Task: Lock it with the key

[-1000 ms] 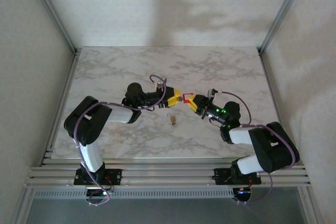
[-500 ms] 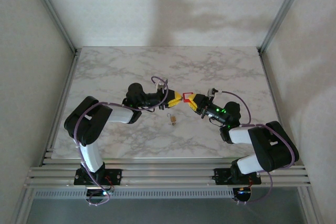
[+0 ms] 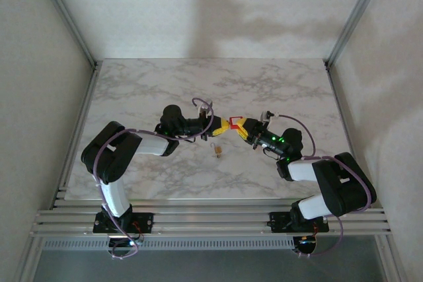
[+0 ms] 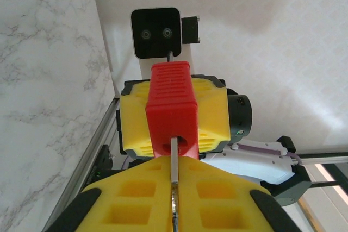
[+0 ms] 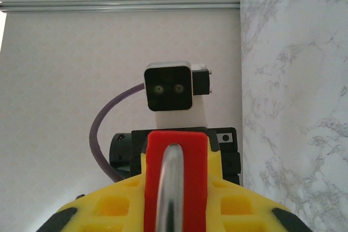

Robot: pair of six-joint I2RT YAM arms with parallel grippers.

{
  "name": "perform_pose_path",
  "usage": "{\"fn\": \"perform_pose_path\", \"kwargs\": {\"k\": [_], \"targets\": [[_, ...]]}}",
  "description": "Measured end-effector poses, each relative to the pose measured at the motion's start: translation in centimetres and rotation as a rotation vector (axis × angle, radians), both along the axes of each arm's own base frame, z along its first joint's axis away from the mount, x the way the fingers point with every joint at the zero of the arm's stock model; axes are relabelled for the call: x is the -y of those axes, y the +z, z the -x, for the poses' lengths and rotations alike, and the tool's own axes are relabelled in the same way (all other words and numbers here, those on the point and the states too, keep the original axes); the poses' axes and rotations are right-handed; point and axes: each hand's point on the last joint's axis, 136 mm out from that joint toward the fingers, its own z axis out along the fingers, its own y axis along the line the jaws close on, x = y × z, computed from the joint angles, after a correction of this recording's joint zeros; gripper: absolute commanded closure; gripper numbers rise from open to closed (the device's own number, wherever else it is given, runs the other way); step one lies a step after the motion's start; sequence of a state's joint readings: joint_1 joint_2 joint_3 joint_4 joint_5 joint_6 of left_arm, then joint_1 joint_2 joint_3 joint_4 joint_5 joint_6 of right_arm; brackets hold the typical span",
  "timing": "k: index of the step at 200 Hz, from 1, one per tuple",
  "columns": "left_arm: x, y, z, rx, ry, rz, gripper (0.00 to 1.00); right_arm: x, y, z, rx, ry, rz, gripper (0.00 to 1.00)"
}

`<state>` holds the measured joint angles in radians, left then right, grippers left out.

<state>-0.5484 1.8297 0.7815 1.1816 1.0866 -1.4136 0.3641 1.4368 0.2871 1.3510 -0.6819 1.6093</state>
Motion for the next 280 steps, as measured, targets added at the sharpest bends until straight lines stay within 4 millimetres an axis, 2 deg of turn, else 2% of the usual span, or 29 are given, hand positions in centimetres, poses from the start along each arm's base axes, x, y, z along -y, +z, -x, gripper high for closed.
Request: {"fn": "perform_pose_path", "kwargs": {"k": [5,85,101,138,193,219,280], "targets": [[0.0,0.0,0.0,0.002,-0.001,-0.001,1.0,0.0,0.0,0.0,0.0,0.0,0.0,1.0],[0.0,-0.1,0.0,0.004,-0.001,-0.003,1.0,0.0,0.0,0.0,0.006,-0.005,0.003,1.0],[0.0,-0.1,0.0,0.004,0.0,-0.002,1.0,0.0,0.0,0.0,0.013,-0.006,0.007,0.89],[0.1,0.0,0.0,0.009,0.003,0.001,1.0,0.0,0.1,-0.1,0.022,-0.013,0.009,0.72],[0.5,0.6,0.8,0.032,-0.015,0.021,1.0,-0.7,0.7,0.0,0.039,-0.002,0.003,0.66],[0.5,0.7,1.0,0.035,-0.02,0.028,1.0,-1.0,1.0,0.0,0.047,0.002,-0.001,0.67],[0.5,0.6,1.1,0.021,-0.011,0.032,1.0,-1.2,0.7,-0.2,0.042,-0.005,0.005,0.85]]}}
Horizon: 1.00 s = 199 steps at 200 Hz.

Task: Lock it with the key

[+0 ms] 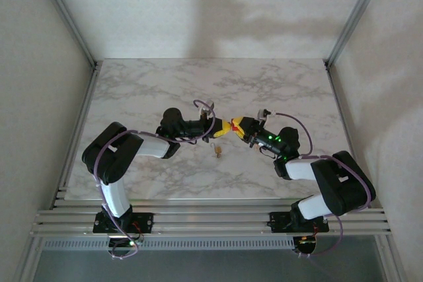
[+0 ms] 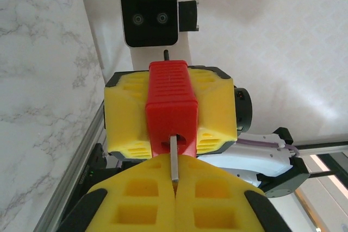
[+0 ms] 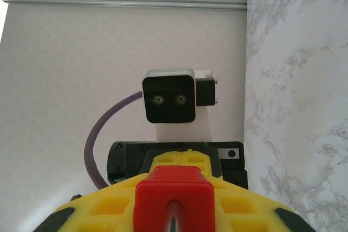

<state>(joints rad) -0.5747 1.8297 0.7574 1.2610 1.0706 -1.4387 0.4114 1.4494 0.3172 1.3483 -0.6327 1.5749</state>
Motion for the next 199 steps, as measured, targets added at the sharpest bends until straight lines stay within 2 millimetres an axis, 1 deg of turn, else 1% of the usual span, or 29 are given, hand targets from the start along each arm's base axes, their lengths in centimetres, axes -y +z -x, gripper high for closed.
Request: {"fn": "perform_pose_path", "kwargs": {"k": [16,19,45,75,110,139,158,178,199], "targets": [[-0.1,-0.2,0.0,-0.012,0.009,-0.001,1.0,-0.1,-0.2,0.0,-0.008,-0.001,0.003,0.96],[-0.1,-0.3,0.0,-0.013,0.012,-0.001,1.0,-0.1,-0.2,0.0,-0.009,-0.001,0.004,1.0],[-0.5,-0.5,0.0,-0.026,0.033,0.005,1.0,-0.3,-0.6,0.0,-0.019,0.002,0.008,1.0],[-0.8,-1.3,0.0,-0.052,0.061,-0.001,1.0,-0.4,-1.3,0.1,-0.035,0.008,0.027,1.0],[-1.6,-1.8,0.0,-0.085,0.093,0.008,1.0,-0.1,-1.9,-0.2,-0.04,-0.002,0.053,1.0],[-1.8,-1.5,0.0,-0.094,0.1,0.026,1.0,0.3,-1.5,-0.2,-0.018,-0.017,0.066,1.0],[-2.2,-1.2,-0.3,-0.088,0.114,0.04,1.0,1.2,-1.2,-0.9,-0.008,-0.065,0.07,1.0],[-2.7,-1.0,-0.6,-0.081,0.128,0.051,1.0,2.0,-1.5,-1.5,-0.014,-0.103,0.08,1.0],[-3.1,-1.3,-0.5,-0.086,0.136,0.051,1.0,2.9,-1.7,-1.7,-0.026,-0.129,0.085,1.0]]}}
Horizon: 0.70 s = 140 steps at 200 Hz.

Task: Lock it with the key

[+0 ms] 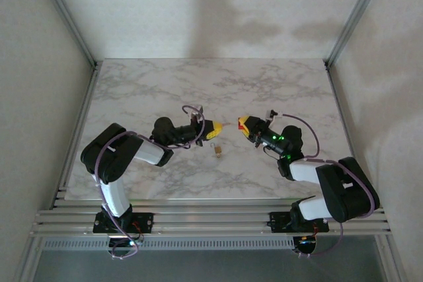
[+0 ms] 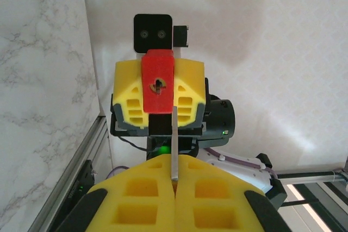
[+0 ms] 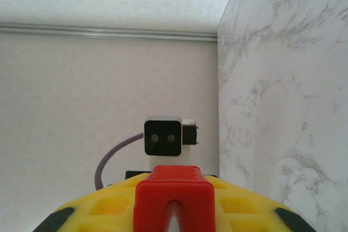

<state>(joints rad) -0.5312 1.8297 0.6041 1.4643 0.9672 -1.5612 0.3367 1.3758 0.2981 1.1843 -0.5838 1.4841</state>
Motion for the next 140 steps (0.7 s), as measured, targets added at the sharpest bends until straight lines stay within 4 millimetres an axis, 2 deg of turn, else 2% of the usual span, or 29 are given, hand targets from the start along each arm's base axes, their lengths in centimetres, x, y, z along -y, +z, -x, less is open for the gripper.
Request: {"fn": "perform_pose_path", "kwargs": {"k": [30,49,61,75,99,113,140], "targets": [[-1.4,-1.4,0.1,-0.038,0.029,-0.026,1.0,1.9,0.5,-0.5,0.003,-0.042,0.007,1.0],[-3.5,-2.1,-0.5,-0.043,0.098,-0.077,1.0,2.3,0.5,-0.3,0.003,-0.031,0.058,1.0],[-5.1,-2.3,-1.4,-0.017,0.172,-0.136,1.0,2.0,0.8,-0.2,0.011,-0.005,0.113,1.0],[-7.4,-1.5,-2.8,0.047,0.3,-0.224,1.0,1.7,1.6,-0.4,0.027,0.023,0.178,1.0],[-9.8,-0.5,-3.6,0.15,0.442,-0.351,1.0,1.1,3.0,-0.3,0.068,0.07,0.278,1.0],[-11.0,-1.6,-4.0,0.166,0.503,-0.452,1.0,0.4,3.0,0.2,0.075,0.113,0.322,1.0],[-13.7,-4.9,-4.6,0.148,0.607,-0.648,1.0,-1.8,1.1,1.8,0.038,0.236,0.398,1.0]]}}
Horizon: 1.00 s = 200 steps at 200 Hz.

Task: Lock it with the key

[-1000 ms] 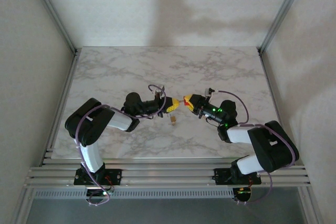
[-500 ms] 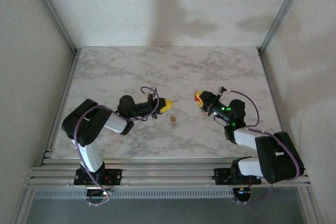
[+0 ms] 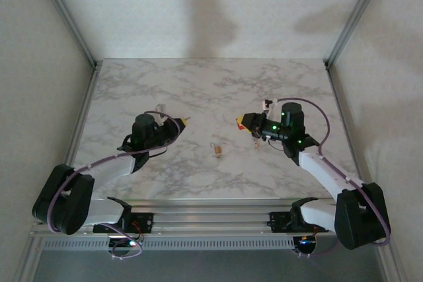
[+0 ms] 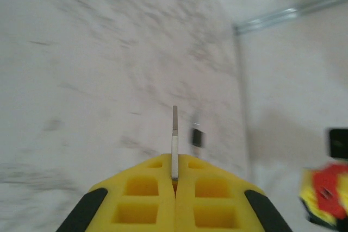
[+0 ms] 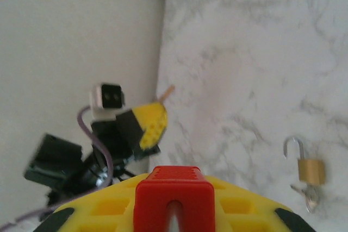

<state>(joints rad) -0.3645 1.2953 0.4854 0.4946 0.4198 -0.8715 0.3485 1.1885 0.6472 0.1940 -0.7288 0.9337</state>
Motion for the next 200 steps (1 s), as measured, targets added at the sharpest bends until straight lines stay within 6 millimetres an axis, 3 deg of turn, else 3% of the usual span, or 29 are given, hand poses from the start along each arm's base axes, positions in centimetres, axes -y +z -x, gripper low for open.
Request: {"fn": "perform_pose_path", "kwargs": {"k": [34,77,130,200], "targets": [[-2.8,-2.0,0.0,0.007,0.11,-0.139,1.0,-2.7,-1.6,2.2,-0.031,0.131,0.082,1.0],[-4.6,-4.0,0.2,0.003,0.17,-0.229,1.0,-5.9,-2.6,4.1,-0.029,0.261,0.133,1.0],[-5.9,-7.6,1.0,-0.053,0.191,-0.296,0.97,-8.6,-5.0,5.8,-0.063,0.35,0.184,1.0],[-6.7,-10.1,1.7,-0.083,0.203,-0.342,0.89,-11.1,-5.2,6.4,-0.042,0.397,0.193,1.0]]}}
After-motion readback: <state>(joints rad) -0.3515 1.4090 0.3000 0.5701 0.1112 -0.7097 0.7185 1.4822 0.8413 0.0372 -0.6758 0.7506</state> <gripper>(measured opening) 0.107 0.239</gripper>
